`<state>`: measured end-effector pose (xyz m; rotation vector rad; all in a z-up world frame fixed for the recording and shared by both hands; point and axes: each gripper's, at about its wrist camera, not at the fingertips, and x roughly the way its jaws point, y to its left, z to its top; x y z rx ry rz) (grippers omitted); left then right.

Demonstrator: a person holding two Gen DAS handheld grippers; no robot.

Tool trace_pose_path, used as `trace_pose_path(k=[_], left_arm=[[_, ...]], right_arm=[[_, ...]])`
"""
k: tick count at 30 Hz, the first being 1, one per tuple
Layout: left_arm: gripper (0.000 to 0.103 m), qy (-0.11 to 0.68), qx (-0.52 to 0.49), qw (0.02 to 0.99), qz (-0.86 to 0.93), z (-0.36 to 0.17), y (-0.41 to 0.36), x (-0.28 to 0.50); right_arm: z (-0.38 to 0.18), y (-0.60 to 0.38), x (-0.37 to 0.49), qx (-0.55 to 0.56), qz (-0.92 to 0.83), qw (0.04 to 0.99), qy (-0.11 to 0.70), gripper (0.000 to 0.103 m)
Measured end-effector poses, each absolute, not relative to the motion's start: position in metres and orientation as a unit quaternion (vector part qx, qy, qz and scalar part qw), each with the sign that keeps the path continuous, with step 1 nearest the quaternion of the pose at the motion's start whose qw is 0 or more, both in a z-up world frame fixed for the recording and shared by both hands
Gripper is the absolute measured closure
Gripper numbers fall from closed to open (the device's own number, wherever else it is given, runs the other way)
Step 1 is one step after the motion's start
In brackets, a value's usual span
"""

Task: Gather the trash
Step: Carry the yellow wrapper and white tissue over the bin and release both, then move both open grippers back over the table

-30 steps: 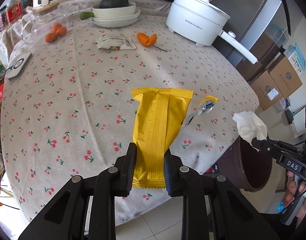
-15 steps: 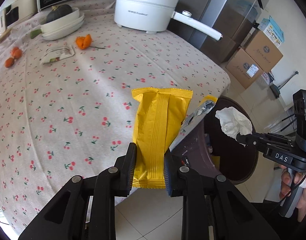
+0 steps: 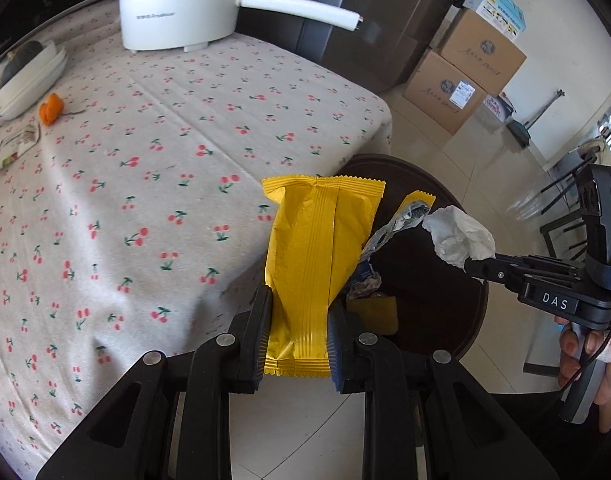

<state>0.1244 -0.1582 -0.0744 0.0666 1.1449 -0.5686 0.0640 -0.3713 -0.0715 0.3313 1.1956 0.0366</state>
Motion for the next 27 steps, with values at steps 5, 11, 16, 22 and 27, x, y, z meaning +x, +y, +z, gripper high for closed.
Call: trace_pose_path(k=[5, 11, 16, 22, 27], left_arm=[[0.077, 0.534, 0.046, 0.794, -0.289, -0.081, -0.185, 0.119], [0.039, 0.529, 0.064, 0.797, -0.284, -0.085, -0.197, 0.117], [0.032, 0.536, 0.051, 0.798, -0.271, -0.087, -0.184, 0.123], [0.03, 0.531, 0.032, 0.805, -0.261, -0.079, -0.163, 0.127], [0.029, 0.525, 0.02, 0.813, -0.25, -0.068, -0.141, 0.126]], right_arm=[[-0.076, -0.395, 0.052, 0.165, 0.0, 0.81, 0.562, 0.085], [-0.078, -0.41, 0.045, 0.172, -0.009, 0.809, 0.563, 0.085], [-0.079, -0.416, 0.042, 0.174, -0.011, 0.806, 0.565, 0.085], [-0.076, -0.412, 0.044, 0.17, -0.01, 0.81, 0.561, 0.085], [-0.077, -0.406, 0.048, 0.166, -0.014, 0.809, 0.564, 0.084]])
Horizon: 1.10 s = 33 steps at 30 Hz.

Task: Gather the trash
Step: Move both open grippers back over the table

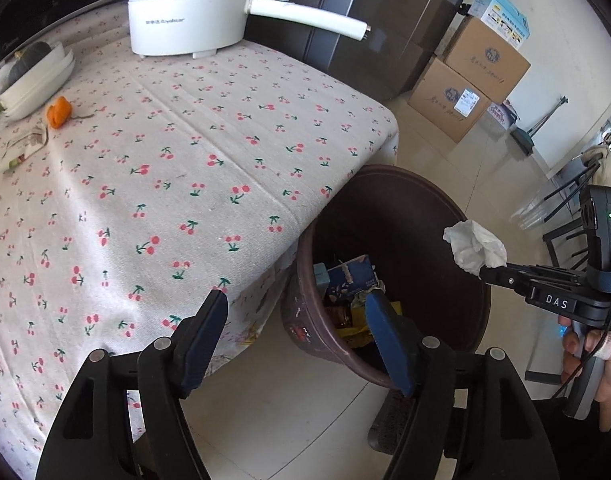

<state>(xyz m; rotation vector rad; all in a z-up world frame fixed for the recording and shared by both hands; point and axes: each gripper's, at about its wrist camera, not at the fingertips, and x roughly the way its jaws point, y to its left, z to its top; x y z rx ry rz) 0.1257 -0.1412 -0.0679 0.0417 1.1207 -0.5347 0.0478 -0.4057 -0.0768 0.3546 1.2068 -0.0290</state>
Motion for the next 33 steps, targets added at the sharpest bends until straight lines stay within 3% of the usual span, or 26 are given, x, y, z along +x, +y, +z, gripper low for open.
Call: trace_pose_path(k=[7, 9, 10, 11, 13, 19, 33], left_arm=[[0.013, 0.515, 0.012, 0.829, -0.217, -0.058, -0.105, 0.128], [0.009, 0.512, 0.011, 0.834, -0.207, -0.056, -0.095, 0.128], [0.007, 0.511, 0.01, 0.836, -0.202, -0.055, -0.09, 0.129], [0.005, 0.509, 0.01, 0.838, -0.198, -0.054, -0.085, 0.128], [0.004, 0.505, 0.009, 0.842, -0.19, -0.052, -0.075, 0.128], [0.003, 0.503, 0.0, 0.848, -0.168, -0.05, -0.044, 0.127], [0.003, 0.497, -0.06, 0.86, -0.101, -0.041, 0.045, 0.134]], right_arm=[[-0.077, -0.393, 0.055, 0.155, -0.012, 0.808, 0.568, 0.082], [-0.078, -0.391, 0.057, 0.166, -0.011, 0.804, 0.57, 0.069], [-0.079, -0.39, 0.058, 0.171, -0.011, 0.803, 0.571, 0.053], [-0.078, -0.389, 0.059, 0.173, -0.014, 0.803, 0.57, 0.043], [-0.075, -0.384, 0.061, 0.172, -0.019, 0.806, 0.565, 0.039], [-0.069, -0.366, 0.069, 0.168, -0.009, 0.811, 0.561, 0.033], [-0.058, -0.304, 0.095, 0.143, 0.02, 0.817, 0.558, 0.029]])
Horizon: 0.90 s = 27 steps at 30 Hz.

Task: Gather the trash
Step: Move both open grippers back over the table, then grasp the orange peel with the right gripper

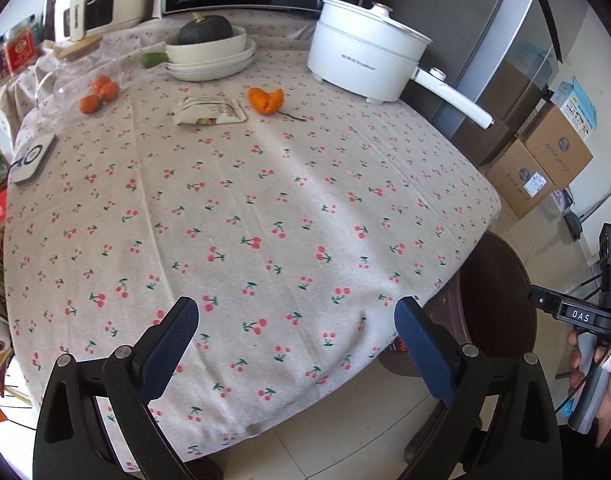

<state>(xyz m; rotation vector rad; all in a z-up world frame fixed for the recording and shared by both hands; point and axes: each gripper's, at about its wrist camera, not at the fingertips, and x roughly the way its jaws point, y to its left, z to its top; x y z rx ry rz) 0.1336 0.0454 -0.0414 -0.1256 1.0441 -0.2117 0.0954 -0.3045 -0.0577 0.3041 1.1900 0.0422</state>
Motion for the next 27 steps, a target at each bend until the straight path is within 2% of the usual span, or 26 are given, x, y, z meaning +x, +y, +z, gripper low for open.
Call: trace_pose_path(k=[15, 27], left_arm=[[0.003, 0.52, -0.165, 0.838, 0.03, -0.054, 0.161, 0.163], [0.003, 0.518, -0.169, 0.832, 0.103, -0.059, 0.183, 0.202]], right_arm=[[-0.048, -0.198, 0.168, 0.09, 0.07, 0.829, 0.547, 0.026], [-0.06, -0.128, 0.243, 0.053, 0.091, 0.833, 0.544, 0.025]])
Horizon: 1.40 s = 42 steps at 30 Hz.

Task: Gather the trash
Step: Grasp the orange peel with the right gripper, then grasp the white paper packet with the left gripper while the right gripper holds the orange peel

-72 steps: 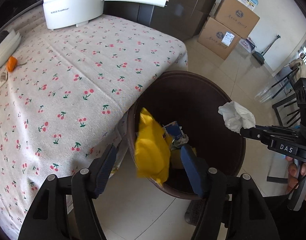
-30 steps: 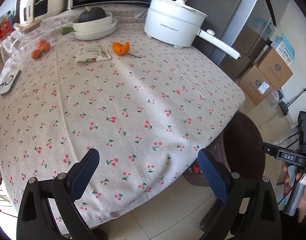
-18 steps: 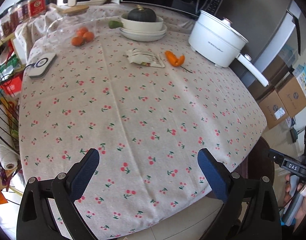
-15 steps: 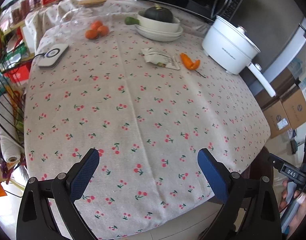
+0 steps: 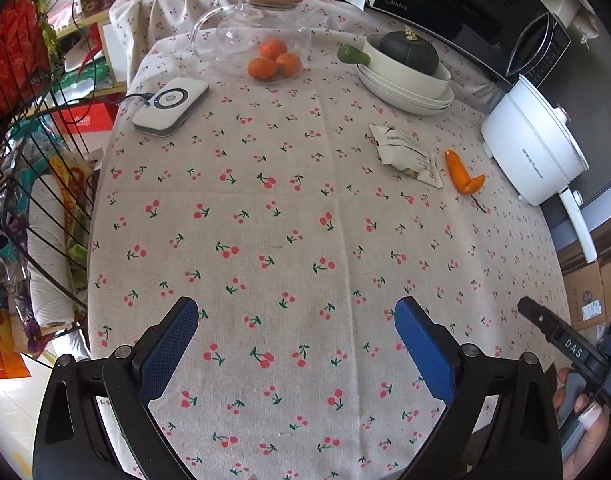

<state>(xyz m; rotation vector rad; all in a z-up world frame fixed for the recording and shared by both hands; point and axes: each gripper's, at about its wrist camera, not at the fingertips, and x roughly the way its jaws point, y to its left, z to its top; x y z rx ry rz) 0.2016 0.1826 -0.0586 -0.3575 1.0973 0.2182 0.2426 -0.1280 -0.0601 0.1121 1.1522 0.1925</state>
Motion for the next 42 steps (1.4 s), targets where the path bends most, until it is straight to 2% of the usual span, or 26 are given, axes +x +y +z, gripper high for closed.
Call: trace_pose_path(k=[7, 12, 18, 23, 25, 33, 42], left_arm=[[0.003, 0.483, -0.147, 0.851, 0.143, -0.069, 0.183, 0.229], [0.003, 0.479, -0.121, 0.855, 0.159, -0.081, 0.182, 0.241], [0.003, 0.496, -0.098, 0.848, 0.156, -0.095, 0.175, 0.246], [0.003, 0.506, -0.087, 0.846, 0.146, -0.1, 0.168, 0.247], [0.003, 0.508, -0.087, 0.845, 0.141, -0.1, 0.165, 0.248], [0.003, 0.514, -0.064, 0.85, 0.099, -0.101, 0.153, 0.259], [0.003, 0.491, -0.082, 0.867, 0.033, -0.09, 0.13, 0.329]], right_arm=[[-0.073, -0.092, 0.319, 0.052, 0.117, 0.843, 0.522, 0.026], [-0.078, -0.063, 0.361, 0.049, 0.144, 0.849, 0.505, 0.031], [-0.09, -0.042, 0.396, 0.038, 0.162, 0.85, 0.499, 0.047], [-0.098, -0.03, 0.406, 0.017, 0.177, 0.855, 0.488, 0.074], [-0.097, -0.03, 0.404, 0.014, 0.183, 0.853, 0.489, 0.078], [-0.083, -0.083, 0.359, 0.028, 0.181, 0.843, 0.505, 0.079], [-0.07, -0.152, 0.306, 0.024, 0.157, 0.845, 0.512, 0.079]])
